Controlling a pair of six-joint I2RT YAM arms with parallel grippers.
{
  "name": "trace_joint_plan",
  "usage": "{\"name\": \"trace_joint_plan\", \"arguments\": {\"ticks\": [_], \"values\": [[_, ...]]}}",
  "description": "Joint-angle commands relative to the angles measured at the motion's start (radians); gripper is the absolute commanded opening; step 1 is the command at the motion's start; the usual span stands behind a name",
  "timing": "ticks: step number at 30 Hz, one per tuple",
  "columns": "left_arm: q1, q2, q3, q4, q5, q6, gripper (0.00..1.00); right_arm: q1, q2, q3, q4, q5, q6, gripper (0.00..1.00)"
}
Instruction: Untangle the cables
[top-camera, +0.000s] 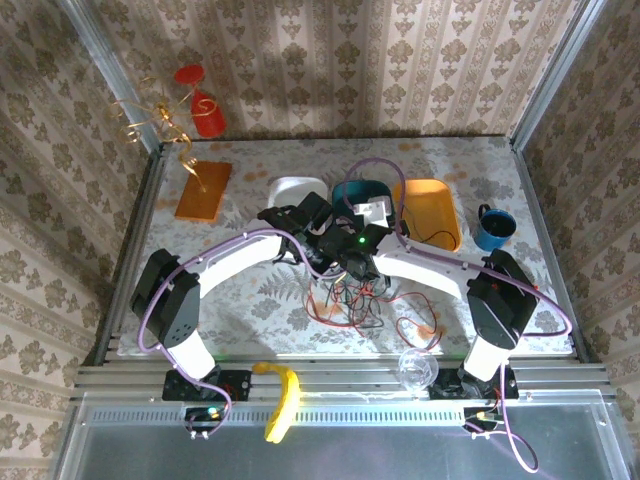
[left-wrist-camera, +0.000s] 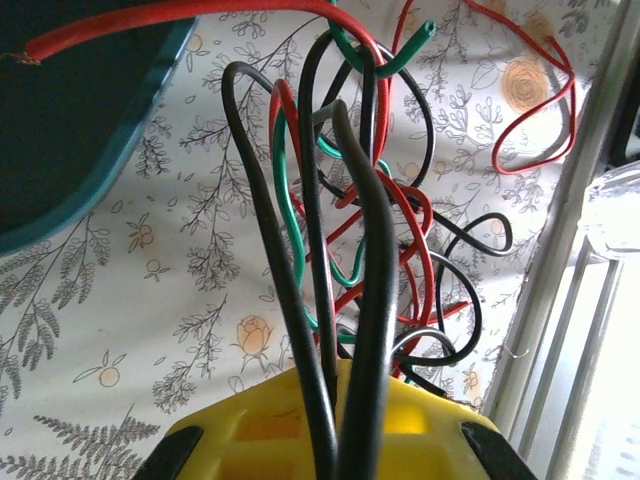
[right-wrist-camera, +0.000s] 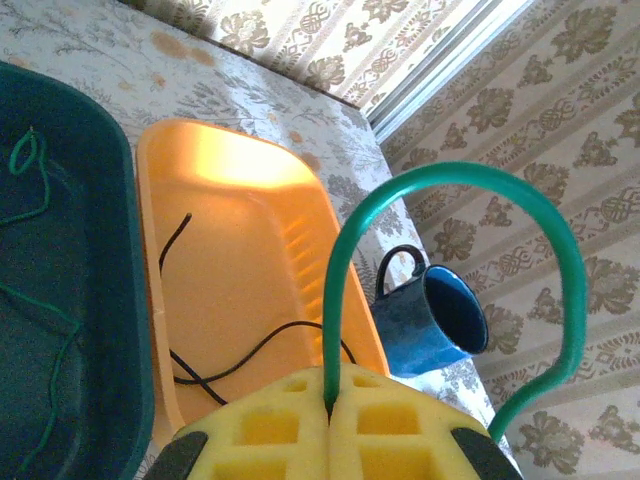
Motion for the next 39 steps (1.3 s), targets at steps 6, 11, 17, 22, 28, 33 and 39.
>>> {"name": "trace_joint_plan", "arguments": {"ticks": [6, 11, 17, 22, 28, 33, 39], "values": [[0.034, -0.086, -0.048, -0.018, 0.070, 0.063, 0.00, -0.080, -0.048, -0.080, -0.202, 0.015, 0.178, 0.00], [0.022, -0.092, -0.102, 0.121, -0.053, 0.013, 0.79, -0.080, -0.228, -0.197, 0.147, -0.283, -0.145, 0.00], [-0.030, -0.097, -0.089, 0.308, -0.143, -0.011, 0.82, -0.132, -0.285, -0.186, 0.151, -0.481, -0.137, 0.00], [-0.063, 0.025, 0.001, 0.302, -0.080, -0.013, 0.66, -0.206, -0.354, -0.193, 0.171, -0.667, -0.108, 0.00], [-0.073, 0.115, 0.031, 0.337, -0.017, -0.015, 0.49, -0.291, -0.410, -0.208, 0.195, -0.801, -0.069, 0.00], [-0.073, 0.165, 0.051, 0.332, 0.023, -0.010, 0.40, -0.335, -0.421, -0.219, 0.211, -0.847, -0.062, 0.00], [-0.073, 0.219, 0.061, 0.369, 0.055, -0.037, 0.26, -0.363, -0.437, -0.238, 0.226, -0.888, -0.046, 0.00]]}}
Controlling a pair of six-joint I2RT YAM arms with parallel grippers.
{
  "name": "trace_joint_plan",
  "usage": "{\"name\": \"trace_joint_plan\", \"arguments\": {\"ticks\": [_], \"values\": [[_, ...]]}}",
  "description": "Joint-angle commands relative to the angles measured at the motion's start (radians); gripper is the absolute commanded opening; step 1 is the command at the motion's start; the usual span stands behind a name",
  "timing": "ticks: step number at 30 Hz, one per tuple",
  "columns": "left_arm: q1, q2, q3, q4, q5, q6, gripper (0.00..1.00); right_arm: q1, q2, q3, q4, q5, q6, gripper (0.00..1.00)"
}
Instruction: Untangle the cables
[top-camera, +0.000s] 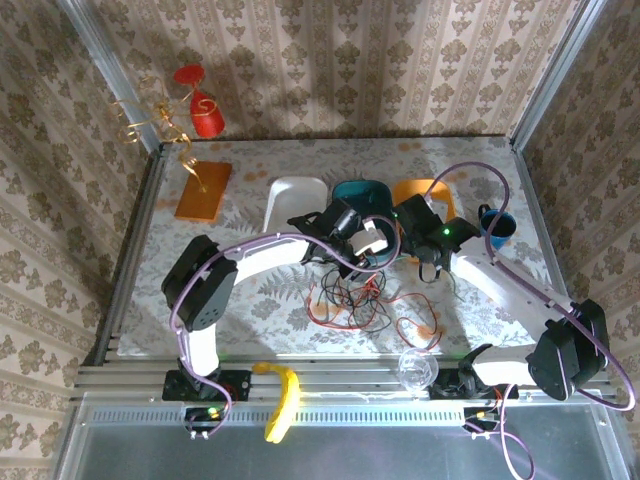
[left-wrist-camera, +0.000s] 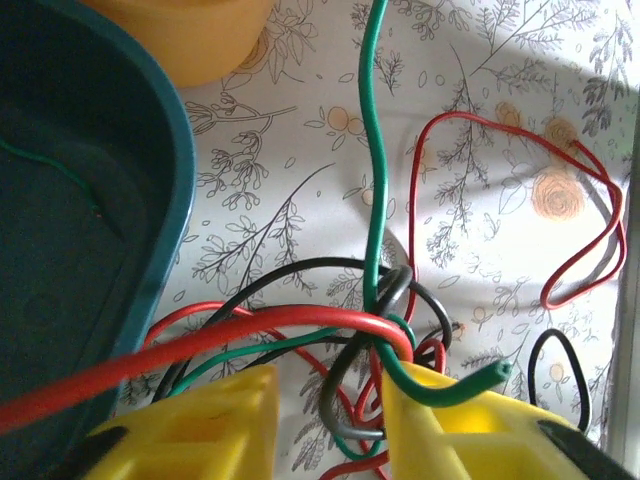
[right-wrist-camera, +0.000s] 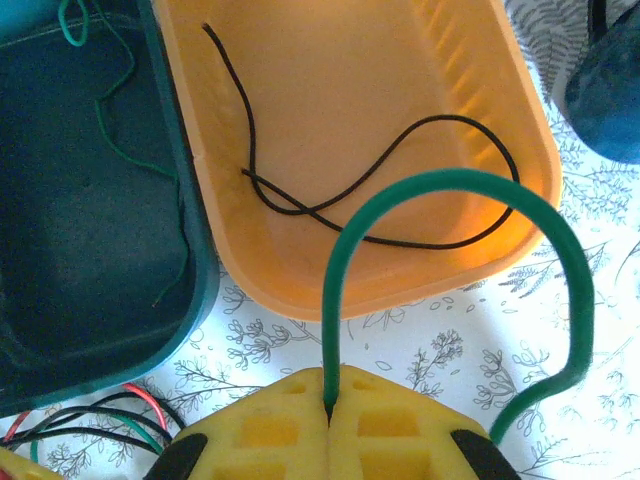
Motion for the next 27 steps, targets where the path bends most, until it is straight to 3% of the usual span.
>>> {"name": "trace_joint_plan", "arguments": {"ticks": [1, 3, 4, 13, 27], "values": [[-0.001, 0.032, 0.033, 0.024, 0.054, -0.015, 0.19, -0.017, -0.038, -0.015, 0.019, -0.050, 0.036, 0.00], [-0.001, 0.040, 0.035, 0.023, 0.052, -0.016, 0.01, -0.025, -0.048, -0.023, 0.024, -0.058, 0.040, 0.00], [-0.002, 0.041, 0.035, 0.016, 0.049, -0.013, 0.00, -0.028, -0.051, -0.025, 0.021, -0.053, 0.041, 0.00], [0.001, -0.022, 0.034, -0.044, 0.050, 0.025, 0.00, -0.016, -0.032, -0.027, 0.005, 0.019, 0.022, 0.00], [0.022, -0.126, 0.055, -0.072, 0.170, 0.005, 0.00, 0.024, 0.078, -0.048, -0.020, 0.105, 0.030, 0.00]]}}
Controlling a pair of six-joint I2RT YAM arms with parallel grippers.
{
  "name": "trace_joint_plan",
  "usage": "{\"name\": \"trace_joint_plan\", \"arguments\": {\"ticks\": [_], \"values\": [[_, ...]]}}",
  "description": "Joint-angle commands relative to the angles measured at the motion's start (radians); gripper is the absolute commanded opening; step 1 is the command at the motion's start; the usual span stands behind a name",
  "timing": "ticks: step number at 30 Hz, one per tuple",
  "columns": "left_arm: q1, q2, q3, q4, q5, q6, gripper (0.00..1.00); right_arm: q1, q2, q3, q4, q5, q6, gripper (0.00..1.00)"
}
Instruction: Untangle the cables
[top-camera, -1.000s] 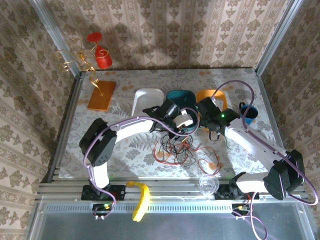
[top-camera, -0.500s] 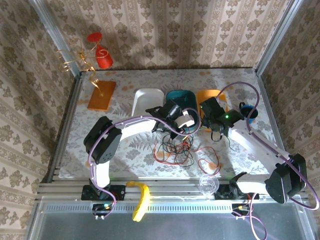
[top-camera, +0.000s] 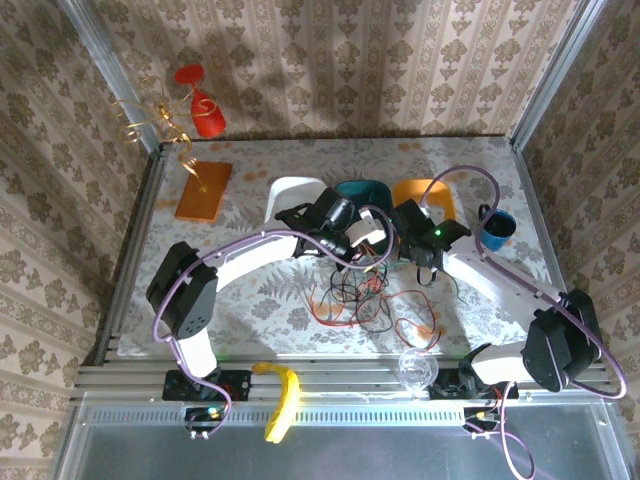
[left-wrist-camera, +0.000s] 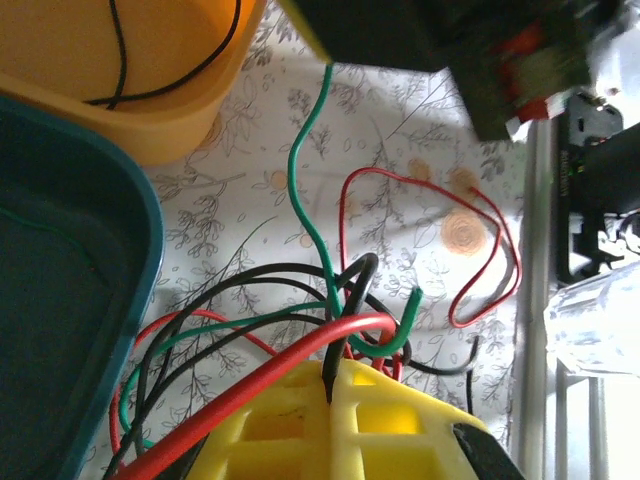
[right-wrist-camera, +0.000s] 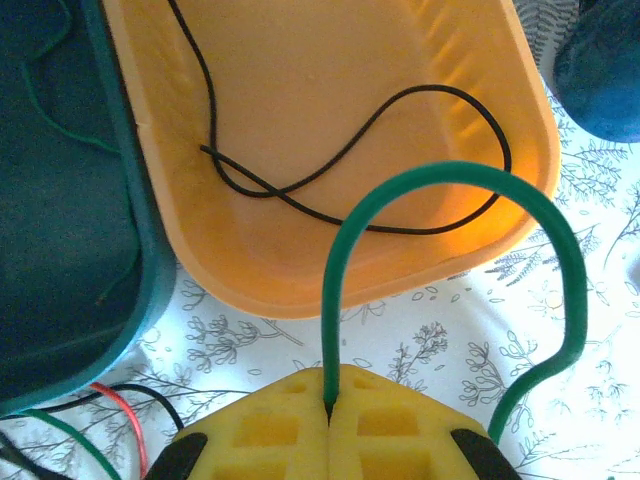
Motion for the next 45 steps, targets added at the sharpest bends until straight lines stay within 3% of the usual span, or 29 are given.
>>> {"name": "trace_joint_plan", "arguments": {"ticks": [1, 5, 11, 17, 24, 29, 39, 45], "values": [[0.004, -0.026, 0.027, -0.018, 0.069, 0.001, 0.00, 0.007, 0.021, -0.013, -0.033, 0.065, 0.017, 0.00], [0.007, -0.040, 0.022, -0.016, 0.078, -0.007, 0.00, 0.006, 0.064, -0.007, -0.057, 0.102, 0.029, 0.00], [0.006, -0.047, 0.016, -0.035, 0.073, -0.003, 0.00, -0.004, -0.014, -0.014, -0.045, 0.169, 0.101, 0.00], [0.006, -0.003, 0.041, -0.023, 0.066, 0.000, 0.00, 0.041, -0.058, 0.008, 0.120, 0.065, 0.083, 0.00], [0.001, 0.015, 0.067, -0.018, 0.067, 0.000, 0.00, 0.102, 0.072, 0.101, 0.073, 0.095, 0.073, 0.00], [0.001, -0.014, 0.057, -0.046, 0.060, 0.013, 0.00, 0.091, 0.120, 0.106, -0.023, 0.209, 0.126, 0.00], [0.040, -0.126, -0.087, -0.087, 0.049, 0.026, 0.00, 0.009, -0.006, 0.031, -0.157, 0.365, 0.192, 0.00], [0.077, -0.179, -0.201, -0.058, -0.027, 0.000, 0.00, -0.034, -0.127, -0.002, -0.039, 0.345, 0.086, 0.00]]}}
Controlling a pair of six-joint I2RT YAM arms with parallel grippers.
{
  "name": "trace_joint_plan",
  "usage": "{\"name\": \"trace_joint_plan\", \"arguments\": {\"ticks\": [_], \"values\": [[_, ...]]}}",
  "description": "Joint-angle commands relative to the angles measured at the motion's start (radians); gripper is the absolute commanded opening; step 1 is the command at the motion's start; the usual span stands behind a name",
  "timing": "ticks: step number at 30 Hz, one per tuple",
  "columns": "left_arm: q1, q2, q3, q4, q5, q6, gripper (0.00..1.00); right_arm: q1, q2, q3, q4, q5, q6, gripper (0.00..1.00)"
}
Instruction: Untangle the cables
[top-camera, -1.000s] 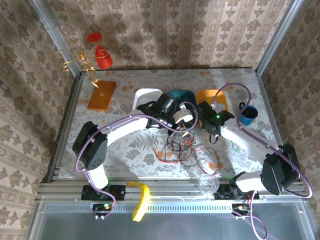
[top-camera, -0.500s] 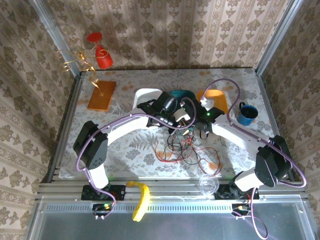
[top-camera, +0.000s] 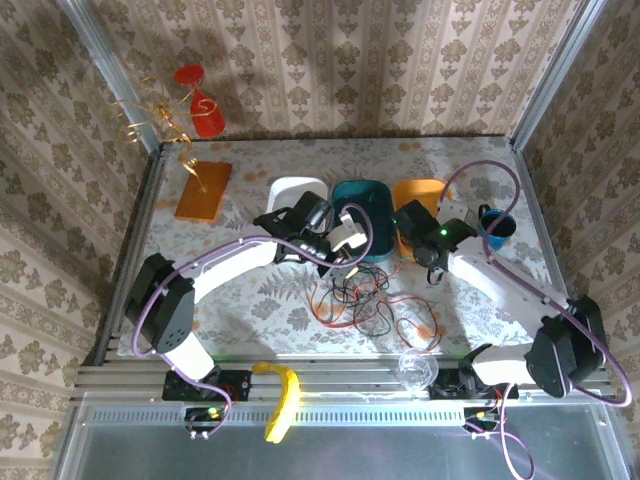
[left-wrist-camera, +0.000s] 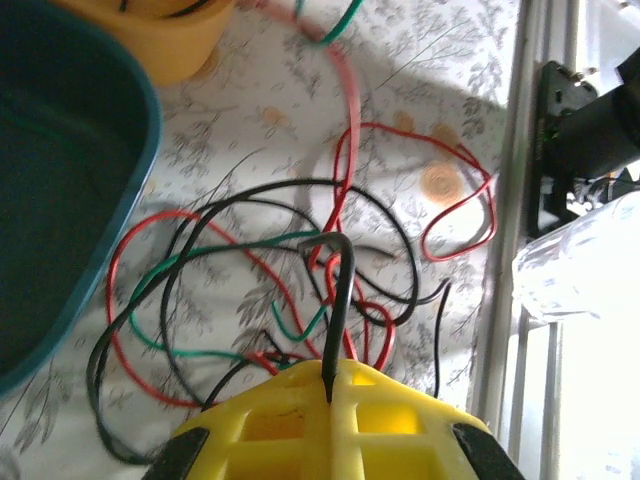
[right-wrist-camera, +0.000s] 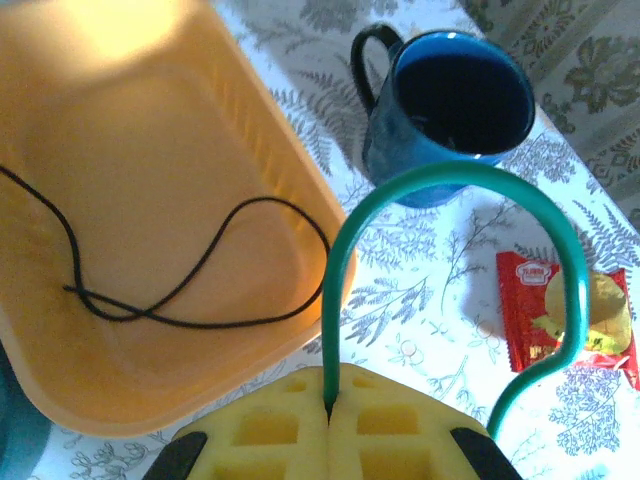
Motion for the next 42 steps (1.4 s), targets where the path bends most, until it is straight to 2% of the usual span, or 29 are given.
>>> {"name": "trace_joint_plan", "arguments": {"ticks": [1, 3, 5, 7, 10, 13, 19, 26, 33, 36, 40, 42], "values": [[0.019, -0.038, -0.067, 0.002, -0.065, -0.005, 0.00, -0.015, -0.075, -0.014, 0.104, 0.019, -0.084, 0.00], [0.025, -0.045, -0.105, 0.009, -0.105, -0.006, 0.00, -0.015, -0.098, -0.013, 0.231, -0.059, -0.192, 0.00], [0.030, -0.050, -0.142, 0.019, -0.137, -0.012, 0.00, -0.015, -0.106, -0.007, 0.403, -0.199, -0.306, 0.00], [0.030, -0.052, -0.172, 0.027, -0.160, -0.022, 0.00, -0.015, -0.081, 0.021, 0.496, -0.317, -0.346, 0.00], [0.030, -0.053, -0.217, 0.058, -0.175, -0.045, 0.00, -0.015, -0.015, 0.076, 0.610, -0.433, -0.348, 0.00], [0.030, -0.055, -0.253, 0.093, -0.181, -0.073, 0.00, -0.024, 0.083, 0.153, 0.681, -0.492, -0.291, 0.00], [0.029, -0.059, -0.280, 0.104, -0.207, -0.088, 0.00, -0.025, 0.311, 0.345, 0.712, -0.557, -0.175, 0.00], [0.030, -0.079, -0.289, 0.099, -0.214, -0.093, 0.00, -0.035, 0.440, 0.434, 0.714, -0.647, -0.002, 0.00], [0.030, -0.082, -0.274, 0.080, -0.215, -0.089, 0.00, -0.063, 0.460, 0.408, 0.776, -0.747, 0.068, 0.00], [0.030, -0.087, -0.270, 0.072, -0.218, -0.082, 0.00, -0.066, 0.453, 0.441, 0.762, -0.756, 0.042, 0.00], [0.034, -0.091, -0.268, 0.070, -0.229, -0.080, 0.00, -0.062, 0.408, 0.456, 0.739, -0.721, -0.002, 0.00], [0.034, -0.091, -0.267, 0.074, -0.230, -0.082, 0.00, -0.053, 0.383, 0.470, 0.695, -0.651, -0.042, 0.00]]}}
